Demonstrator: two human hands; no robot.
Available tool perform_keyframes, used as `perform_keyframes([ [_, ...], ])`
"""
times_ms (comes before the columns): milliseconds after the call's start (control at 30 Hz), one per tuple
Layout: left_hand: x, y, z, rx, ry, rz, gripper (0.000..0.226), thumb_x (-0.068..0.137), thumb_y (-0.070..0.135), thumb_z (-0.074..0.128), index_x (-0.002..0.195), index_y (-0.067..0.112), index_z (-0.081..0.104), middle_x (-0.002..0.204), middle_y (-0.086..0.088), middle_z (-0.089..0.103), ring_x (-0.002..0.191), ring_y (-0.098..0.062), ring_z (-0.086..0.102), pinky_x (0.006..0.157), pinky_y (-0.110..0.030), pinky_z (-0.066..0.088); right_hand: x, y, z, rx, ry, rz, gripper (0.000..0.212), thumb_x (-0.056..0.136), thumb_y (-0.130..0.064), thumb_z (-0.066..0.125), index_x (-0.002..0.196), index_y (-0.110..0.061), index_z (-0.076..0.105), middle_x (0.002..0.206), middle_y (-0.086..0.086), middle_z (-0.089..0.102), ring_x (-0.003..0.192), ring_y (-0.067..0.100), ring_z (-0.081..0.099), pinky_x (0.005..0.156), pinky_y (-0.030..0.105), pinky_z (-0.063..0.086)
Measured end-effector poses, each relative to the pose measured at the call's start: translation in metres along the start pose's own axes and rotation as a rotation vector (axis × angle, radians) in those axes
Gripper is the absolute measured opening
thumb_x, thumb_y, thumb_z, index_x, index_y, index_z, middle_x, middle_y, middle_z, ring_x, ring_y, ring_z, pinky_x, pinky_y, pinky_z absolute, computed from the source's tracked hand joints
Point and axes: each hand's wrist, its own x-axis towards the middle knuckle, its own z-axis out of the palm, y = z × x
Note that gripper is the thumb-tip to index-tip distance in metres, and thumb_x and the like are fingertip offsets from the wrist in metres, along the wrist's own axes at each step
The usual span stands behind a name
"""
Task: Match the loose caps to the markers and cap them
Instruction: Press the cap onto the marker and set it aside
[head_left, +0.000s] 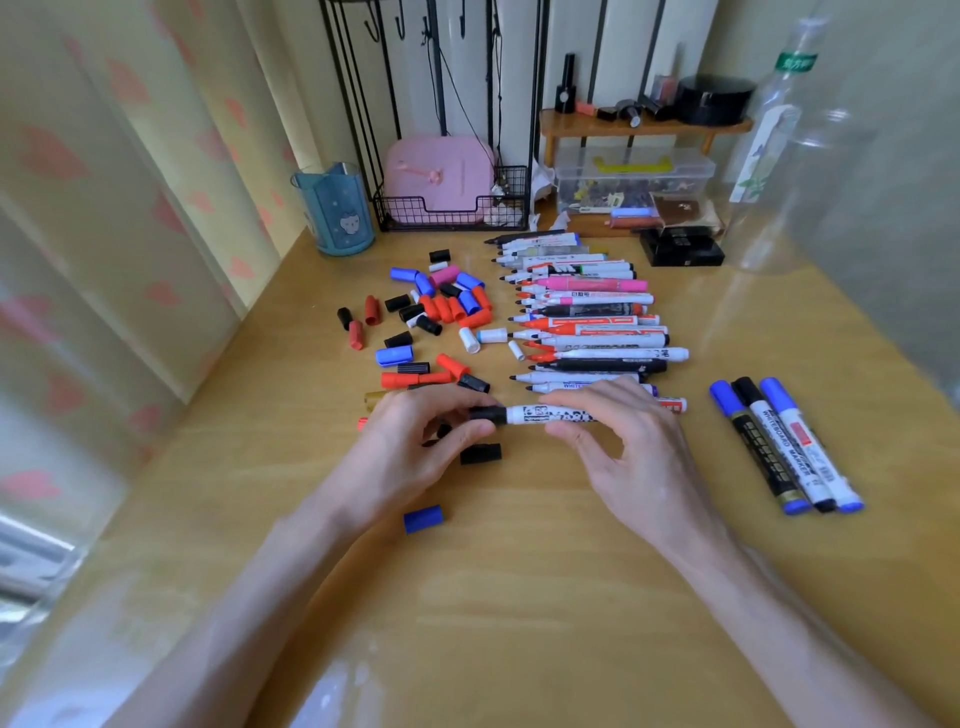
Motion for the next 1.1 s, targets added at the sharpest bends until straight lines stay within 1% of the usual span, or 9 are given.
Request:
perform_keyframes([
  [167,0.000,0.004,-0.002,0.068,0.021,0.078,0.022,0.100,0.028,0.070,0.119,0.021,0.077,0.084,0.032,0.060,0.074,0.003,0.057,0.068,-0.009,0.039,-0.003,-0.002,0.005,-0.003,0.030,0.004,0.018,0.094,-0.019,0.076,0.111,-0.015,0.079,0.102,-0.009,0.075,0.091,0.021,0.063,0.084,0.034,0.051],
  [300,-0.001,0.005,-0.003,0.089,0.037,0.111,0.025,0.098,0.030,0.066,0.118,0.019,0.078,0.085,0.018,0.065,0.070,-0.010,0.057,0.068,-0.026,0.050,-0.004,-0.003,0.007,-0.012,0.041,0.001,0.021,0.091,-0.010,0.078,0.111,-0.014,0.080,0.098,-0.008,0.075,0.086,0.023,0.062,0.079,0.035,0.052],
  [433,-0.001,0.005,-0.004,0.119,0.044,0.130,0.025,0.099,0.029,0.066,0.119,0.019,0.077,0.088,0.012,0.066,0.071,-0.012,0.059,0.069,-0.033,0.053,-0.004,-0.004,0.008,0.034,0.019,0.002,0.020,0.094,-0.011,0.075,0.113,-0.014,0.079,0.095,-0.005,0.074,0.087,0.020,0.063,0.081,0.036,0.051],
  [500,-0.002,0.005,-0.005,0.101,0.045,0.128,0.024,0.100,0.029,0.066,0.119,0.019,0.077,0.090,0.015,0.066,0.073,-0.011,0.060,0.071,-0.031,0.053,-0.005,-0.004,0.007,0.044,0.006,0.019,0.019,0.095,-0.013,0.072,0.113,-0.014,0.079,0.095,-0.006,0.074,0.089,0.020,0.062,0.082,0.034,0.050],
  [667,-0.003,0.002,-0.013,0.101,0.017,0.022,0.019,0.100,0.027,0.070,0.117,0.023,0.076,0.091,0.024,0.068,0.079,0.005,0.061,0.070,-0.009,0.041,0.000,-0.008,0.009,-0.026,0.011,0.027,0.017,0.094,-0.008,0.074,0.110,-0.013,0.077,0.099,-0.007,0.072,0.094,0.021,0.059,0.087,0.031,0.047],
  [767,-0.005,-0.010,-0.031,0.124,0.028,-0.046,0.016,0.099,0.034,0.068,0.113,0.028,0.075,0.101,0.016,0.070,0.090,-0.007,0.065,0.077,-0.019,0.048,0.001,-0.002,0.002,-0.084,0.084,0.066,0.020,0.092,-0.004,0.075,0.109,-0.013,0.076,0.101,-0.007,0.072,0.095,0.022,0.058,0.087,0.029,0.047],
  [900,-0.013,-0.021,-0.033,0.186,-0.052,-0.058,0.018,0.094,0.027,0.075,0.112,0.029,0.077,0.112,0.016,0.064,0.107,-0.005,0.062,0.093,-0.028,0.052,-0.001,0.001,0.001,-0.074,0.066,0.098,0.017,0.093,-0.008,0.075,0.109,-0.014,0.075,0.103,-0.008,0.073,0.098,0.021,0.059,0.088,0.028,0.047],
  [1000,-0.011,-0.020,-0.025,0.213,-0.033,-0.041,0.020,0.094,0.028,0.076,0.114,0.029,0.077,0.110,0.016,0.063,0.107,-0.008,0.060,0.092,-0.033,0.052,-0.001,-0.003,0.005,-0.057,0.045,0.085,0.017,0.094,-0.014,0.074,0.111,-0.015,0.075,0.105,-0.009,0.072,0.100,0.021,0.060,0.091,0.031,0.047],
  [1100,-0.010,-0.017,-0.017,0.216,-0.037,-0.016,0.023,0.094,0.029,0.075,0.118,0.029,0.075,0.110,0.014,0.064,0.108,-0.013,0.058,0.092,-0.034,0.050,-0.003,-0.006,0.006,-0.046,0.039,0.079,0.018,0.095,-0.016,0.073,0.112,-0.016,0.075,0.105,-0.010,0.072,0.100,0.019,0.060,0.093,0.023,0.044],
])
